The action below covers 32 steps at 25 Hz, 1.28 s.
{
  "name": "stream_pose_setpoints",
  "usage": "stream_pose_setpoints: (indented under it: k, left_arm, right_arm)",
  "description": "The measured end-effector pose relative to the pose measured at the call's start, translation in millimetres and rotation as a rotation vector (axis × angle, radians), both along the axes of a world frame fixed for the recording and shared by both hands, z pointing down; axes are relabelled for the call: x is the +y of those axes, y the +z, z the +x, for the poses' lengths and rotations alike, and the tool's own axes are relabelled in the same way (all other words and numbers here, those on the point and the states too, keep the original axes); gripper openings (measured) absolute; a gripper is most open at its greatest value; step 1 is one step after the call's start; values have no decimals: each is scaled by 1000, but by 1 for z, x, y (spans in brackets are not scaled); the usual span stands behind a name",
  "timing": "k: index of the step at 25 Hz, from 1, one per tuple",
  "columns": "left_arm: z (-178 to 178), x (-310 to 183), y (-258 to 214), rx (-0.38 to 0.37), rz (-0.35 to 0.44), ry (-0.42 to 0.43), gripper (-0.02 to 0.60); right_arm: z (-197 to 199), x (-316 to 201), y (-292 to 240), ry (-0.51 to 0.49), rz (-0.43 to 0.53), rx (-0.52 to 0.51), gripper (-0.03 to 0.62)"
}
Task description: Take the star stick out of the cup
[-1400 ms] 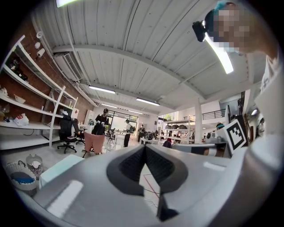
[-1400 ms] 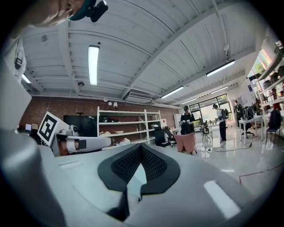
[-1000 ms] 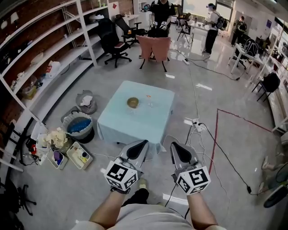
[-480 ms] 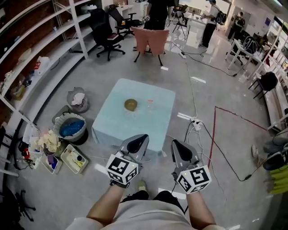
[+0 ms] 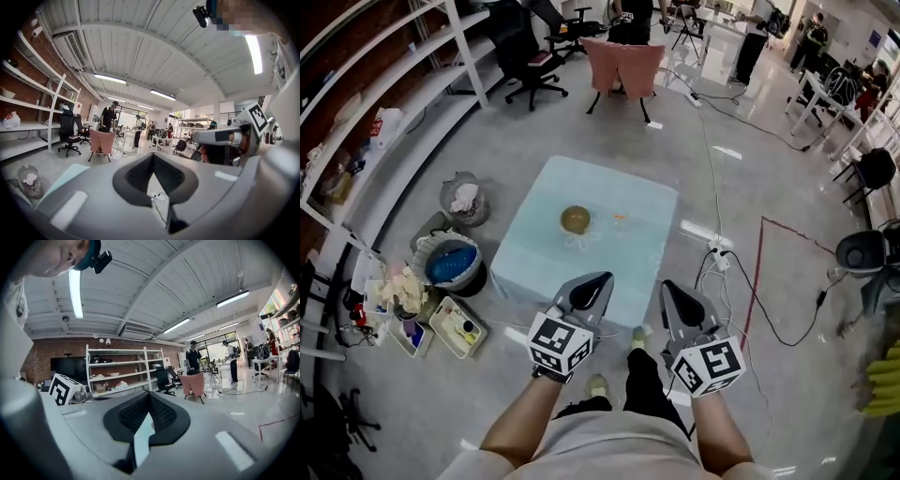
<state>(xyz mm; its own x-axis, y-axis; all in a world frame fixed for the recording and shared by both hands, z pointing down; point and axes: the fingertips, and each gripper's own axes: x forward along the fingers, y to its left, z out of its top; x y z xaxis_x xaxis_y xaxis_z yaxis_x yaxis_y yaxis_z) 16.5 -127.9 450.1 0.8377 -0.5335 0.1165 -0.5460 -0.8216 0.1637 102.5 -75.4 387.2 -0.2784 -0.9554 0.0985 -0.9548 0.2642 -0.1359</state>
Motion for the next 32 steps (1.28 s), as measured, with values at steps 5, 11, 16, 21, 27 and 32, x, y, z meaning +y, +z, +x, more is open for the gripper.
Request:
stream_pose_setpoints:
  k: [5,11,16,21,27,32]
  left_arm:
    - [21,-62,11,-24,-28,-70,5]
    - [48,-113,37,-36,-68,-130,5]
    - [63,-143,69,-59,-99,-184,6]
    - [68,-171,104,-91,-129,-250,58]
    - [72,-197,146,-106,-147,-302,172]
    - [80,-215,176,-123,-160,-311,233]
  right_arm:
    - [23,-75,0,-88,-24,-10,11]
    - [45,-143,20,-184,-72,-19,11]
    - [53,-179,51,-249,-117,-30,11]
    - [58,-208,73,-293,-156,-31,11]
    - [64,-232,97,-332,-191,-35,11]
    - [61,-248,120,-360,-222,-39,11]
